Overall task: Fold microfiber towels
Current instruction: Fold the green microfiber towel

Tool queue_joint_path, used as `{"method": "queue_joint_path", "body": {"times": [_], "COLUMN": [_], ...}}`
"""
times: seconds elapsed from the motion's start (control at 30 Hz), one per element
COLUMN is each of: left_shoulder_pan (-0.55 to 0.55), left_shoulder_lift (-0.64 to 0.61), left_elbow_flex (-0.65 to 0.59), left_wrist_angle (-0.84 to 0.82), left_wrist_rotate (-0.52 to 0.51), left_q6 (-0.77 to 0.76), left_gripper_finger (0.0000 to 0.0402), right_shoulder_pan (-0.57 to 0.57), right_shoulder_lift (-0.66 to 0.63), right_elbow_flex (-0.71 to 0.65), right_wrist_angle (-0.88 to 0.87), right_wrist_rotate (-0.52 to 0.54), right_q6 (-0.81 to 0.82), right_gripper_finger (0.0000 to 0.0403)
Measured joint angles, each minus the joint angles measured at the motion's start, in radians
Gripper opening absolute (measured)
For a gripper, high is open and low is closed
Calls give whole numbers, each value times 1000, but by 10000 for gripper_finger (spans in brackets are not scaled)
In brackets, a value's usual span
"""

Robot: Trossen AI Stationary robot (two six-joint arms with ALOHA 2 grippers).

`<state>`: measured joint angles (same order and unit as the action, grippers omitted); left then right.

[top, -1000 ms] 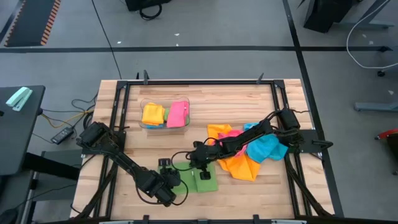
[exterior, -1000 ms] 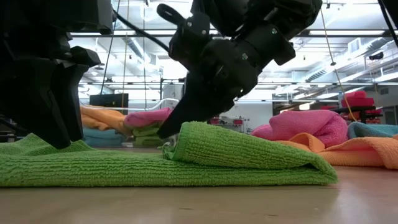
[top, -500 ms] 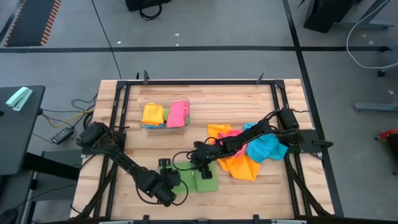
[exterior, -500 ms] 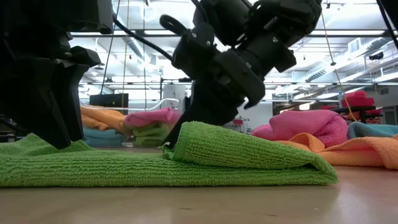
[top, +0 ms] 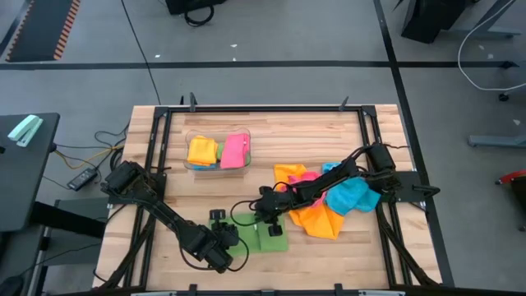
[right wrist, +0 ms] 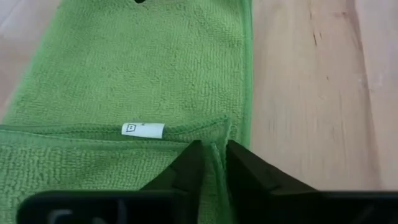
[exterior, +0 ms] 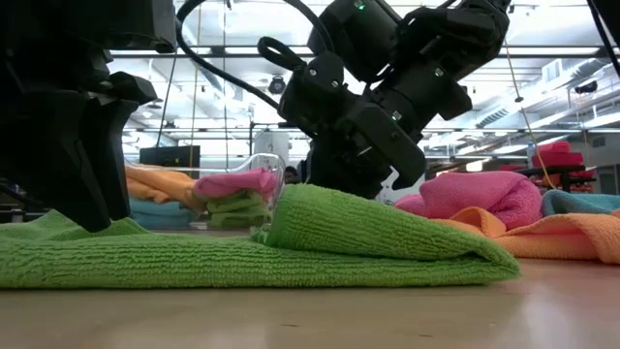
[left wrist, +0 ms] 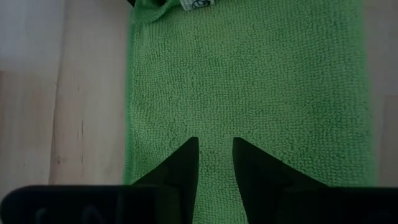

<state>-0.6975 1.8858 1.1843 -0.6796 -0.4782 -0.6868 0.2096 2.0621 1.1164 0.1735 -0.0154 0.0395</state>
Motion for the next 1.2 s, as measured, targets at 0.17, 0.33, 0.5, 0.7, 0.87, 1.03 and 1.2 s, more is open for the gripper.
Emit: {"method": "queue_joint_path", "body": {"times": [0.17, 0.33, 0.5, 0.7, 0.87, 1.03, 1.2], "left_shoulder_pan": [0, 0, 0, 0, 0, 0, 0], "left_shoulder_lift": [0, 0, 0, 0, 0, 0, 0], "left_elbow_flex": [0, 0, 0, 0, 0, 0, 0], "left_wrist_angle": [0, 0, 0, 0, 0, 1, 3], "left_wrist_rotate": [0, 0, 0, 0, 0, 0, 0], "left_q6": [0, 0, 0, 1, 1, -5, -6], "left_gripper_finger": [107, 107, 107, 107, 107, 107, 107], "right_shoulder_pan": [0, 0, 2, 2, 2, -1, -1], "right_shoulder_lift": [0, -1, -8, -8, -9, -9, -9], "right_elbow_flex": [0, 0, 2, 14, 23, 23, 24], "right_wrist_angle": [14, 13, 7, -16, -24, -28, -58], "right_wrist_rotate": [4, 4, -13, -41, -44, -46, -47], "right_q6": [7, 28, 56, 97, 155, 323, 521], "right_gripper_finger": [50, 47, 47, 47, 47, 47, 47]}}
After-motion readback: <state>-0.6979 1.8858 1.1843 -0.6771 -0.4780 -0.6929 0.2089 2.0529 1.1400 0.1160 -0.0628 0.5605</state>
